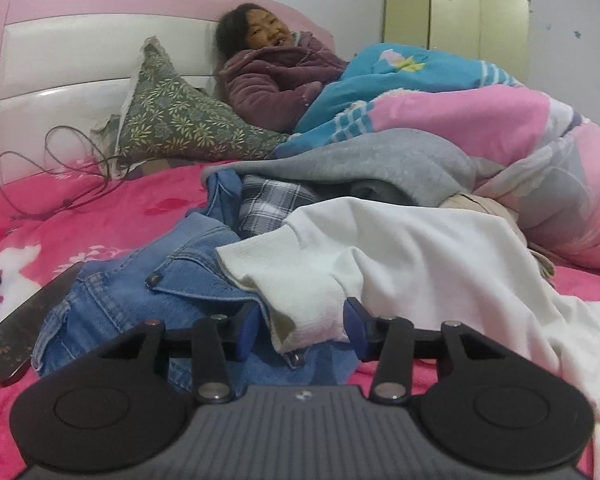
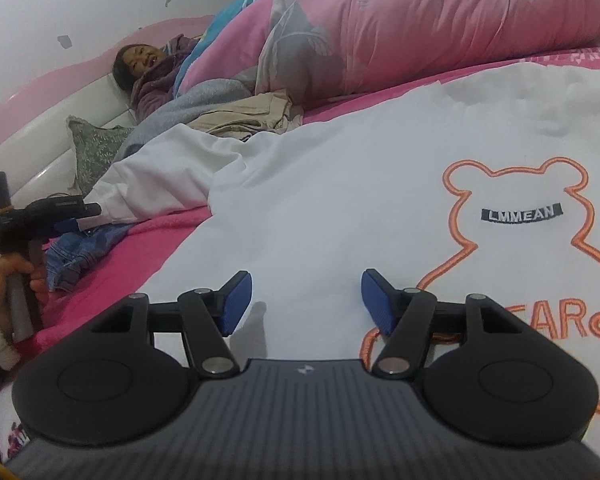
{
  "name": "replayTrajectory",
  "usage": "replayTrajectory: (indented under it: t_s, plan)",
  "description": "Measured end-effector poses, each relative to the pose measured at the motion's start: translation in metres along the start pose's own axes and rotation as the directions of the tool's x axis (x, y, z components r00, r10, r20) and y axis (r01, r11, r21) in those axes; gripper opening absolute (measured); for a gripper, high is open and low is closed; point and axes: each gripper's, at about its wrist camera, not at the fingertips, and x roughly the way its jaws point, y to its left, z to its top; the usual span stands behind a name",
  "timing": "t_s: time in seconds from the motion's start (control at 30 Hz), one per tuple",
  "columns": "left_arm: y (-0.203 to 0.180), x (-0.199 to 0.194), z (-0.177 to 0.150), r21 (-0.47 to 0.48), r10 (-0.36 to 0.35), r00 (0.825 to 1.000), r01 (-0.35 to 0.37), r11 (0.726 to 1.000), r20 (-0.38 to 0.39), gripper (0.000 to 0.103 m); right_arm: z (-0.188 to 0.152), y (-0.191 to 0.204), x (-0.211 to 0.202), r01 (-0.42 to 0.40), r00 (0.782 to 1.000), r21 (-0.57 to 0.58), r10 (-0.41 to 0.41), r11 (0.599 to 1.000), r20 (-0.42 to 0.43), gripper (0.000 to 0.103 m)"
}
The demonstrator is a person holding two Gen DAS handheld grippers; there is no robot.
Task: Fold clothes
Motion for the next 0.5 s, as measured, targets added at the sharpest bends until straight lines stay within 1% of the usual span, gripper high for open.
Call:
replayTrajectory:
  t_s: [0.03,0.13,0.17,0.2,0.23,0.27,0.33,0.4,0.47,0.5]
  plan:
    - [0.001,-0.007,-0.001,0.001,0.004,1.0,-0.004,1.0,0.014,0.046,0.0,-0.001,0.0,-0.005,1.0,0.005,0.005,1.0,0.001,0.061]
    - [0.003,-0.036,-0.008,0.011,0.023,0.995,-0.024,1.0,0.092,0.046,0.0,-0.005,0.0,-0.024,1.0,0.028,0.024,0.999,0.006,0.062]
    - [0.002,-0.044,-0.009,0.023,0.016,0.992,-0.019,1.0,0.122,0.047,0.0,-0.006,-0.001,-0.026,1.0,0.031,0.026,0.999,0.007,0.062]
    - [-0.001,-0.048,-0.009,0.046,-0.002,0.989,-0.005,0.999,0.148,0.05,0.0,-0.006,-0.001,-0.029,1.0,0.034,0.028,0.999,0.007,0.062]
    - [-0.004,-0.049,-0.006,0.066,-0.025,0.987,0.014,0.998,0.16,0.052,0.0,-0.006,-0.001,-0.031,0.999,0.036,0.031,0.999,0.008,0.062]
    - [-0.005,-0.045,-0.003,0.065,-0.041,0.988,0.032,0.997,0.151,0.054,0.0,-0.006,-0.001,-0.031,0.999,0.036,0.031,0.999,0.008,0.062]
    - [-0.003,-0.03,0.003,0.018,-0.047,0.992,0.045,0.999,0.114,0.054,0.0,-0.006,-0.001,-0.032,0.999,0.037,0.032,0.999,0.008,0.062]
    - [0.0,-0.011,0.007,-0.043,-0.016,0.997,0.019,0.999,0.071,0.053,0.0,-0.007,-0.002,-0.034,0.999,0.04,0.034,0.999,0.009,0.062]
    - [0.01,0.005,0.005,-0.132,-0.005,1.0,0.007,0.991,0.018,0.053,0.0,-0.007,-0.002,-0.035,0.999,0.041,0.035,0.999,0.009,0.062]
    - [0.015,0.009,0.002,-0.165,-0.001,1.0,0.002,0.986,0.008,0.053,0.0,-0.007,-0.002,-0.036,0.999,0.041,0.036,0.998,0.009,0.062]
